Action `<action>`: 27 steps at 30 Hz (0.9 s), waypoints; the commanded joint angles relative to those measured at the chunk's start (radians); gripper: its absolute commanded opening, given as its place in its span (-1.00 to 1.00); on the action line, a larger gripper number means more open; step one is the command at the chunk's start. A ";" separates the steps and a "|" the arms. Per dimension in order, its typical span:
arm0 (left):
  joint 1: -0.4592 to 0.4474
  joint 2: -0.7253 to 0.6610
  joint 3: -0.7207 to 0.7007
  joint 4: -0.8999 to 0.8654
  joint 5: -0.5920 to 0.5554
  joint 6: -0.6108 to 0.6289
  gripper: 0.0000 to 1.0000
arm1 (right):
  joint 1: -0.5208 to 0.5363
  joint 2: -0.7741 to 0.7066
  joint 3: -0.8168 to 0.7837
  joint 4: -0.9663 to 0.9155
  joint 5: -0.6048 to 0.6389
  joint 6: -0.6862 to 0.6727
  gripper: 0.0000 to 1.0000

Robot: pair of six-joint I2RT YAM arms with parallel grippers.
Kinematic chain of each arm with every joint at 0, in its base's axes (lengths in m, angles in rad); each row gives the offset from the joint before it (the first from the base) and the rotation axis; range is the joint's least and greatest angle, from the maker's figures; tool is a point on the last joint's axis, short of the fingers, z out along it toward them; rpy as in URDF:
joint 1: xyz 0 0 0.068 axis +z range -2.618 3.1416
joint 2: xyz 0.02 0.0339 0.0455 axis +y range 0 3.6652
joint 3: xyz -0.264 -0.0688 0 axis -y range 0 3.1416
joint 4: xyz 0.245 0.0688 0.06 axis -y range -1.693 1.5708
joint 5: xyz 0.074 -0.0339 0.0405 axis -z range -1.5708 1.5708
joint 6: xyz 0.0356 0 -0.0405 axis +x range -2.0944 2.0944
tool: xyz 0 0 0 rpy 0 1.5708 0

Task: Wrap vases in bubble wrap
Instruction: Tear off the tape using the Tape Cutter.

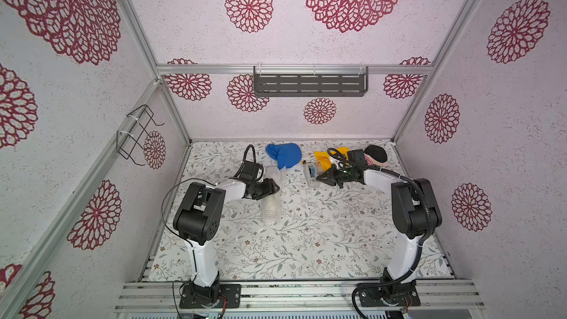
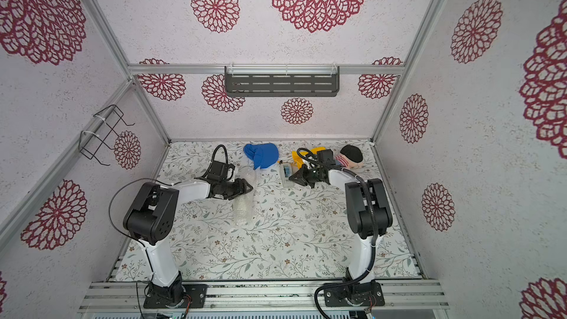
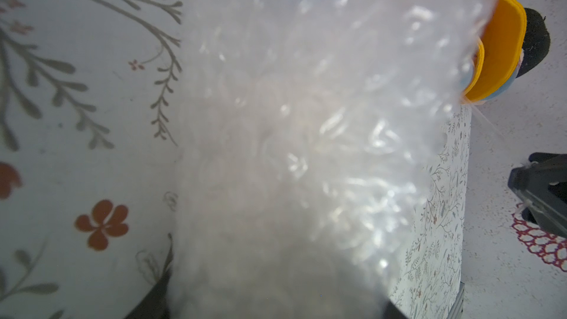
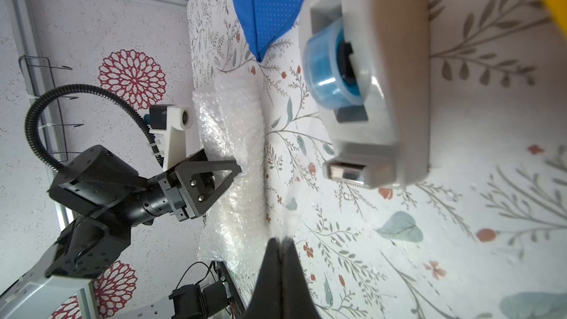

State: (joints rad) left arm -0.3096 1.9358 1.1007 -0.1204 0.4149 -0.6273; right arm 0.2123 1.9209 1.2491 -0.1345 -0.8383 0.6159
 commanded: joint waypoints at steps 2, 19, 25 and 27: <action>-0.006 0.018 0.022 -0.010 0.012 0.024 -0.85 | -0.005 -0.077 -0.040 -0.014 -0.030 -0.040 -1.00; -0.006 0.018 0.025 -0.013 0.012 0.024 -0.85 | 0.005 -0.076 -0.146 0.008 0.008 -0.064 -1.00; -0.005 0.018 0.025 -0.015 0.011 0.024 -0.85 | 0.007 -0.038 -0.163 0.022 0.040 -0.077 -1.00; -0.005 0.018 0.025 -0.014 0.010 0.023 -0.85 | 0.007 -0.018 -0.163 0.016 0.053 -0.088 -1.00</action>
State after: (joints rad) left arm -0.3096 1.9377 1.1065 -0.1284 0.4164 -0.6209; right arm 0.2142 1.8908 1.0977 -0.0784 -0.7845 0.5640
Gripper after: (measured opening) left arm 0.636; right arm 0.042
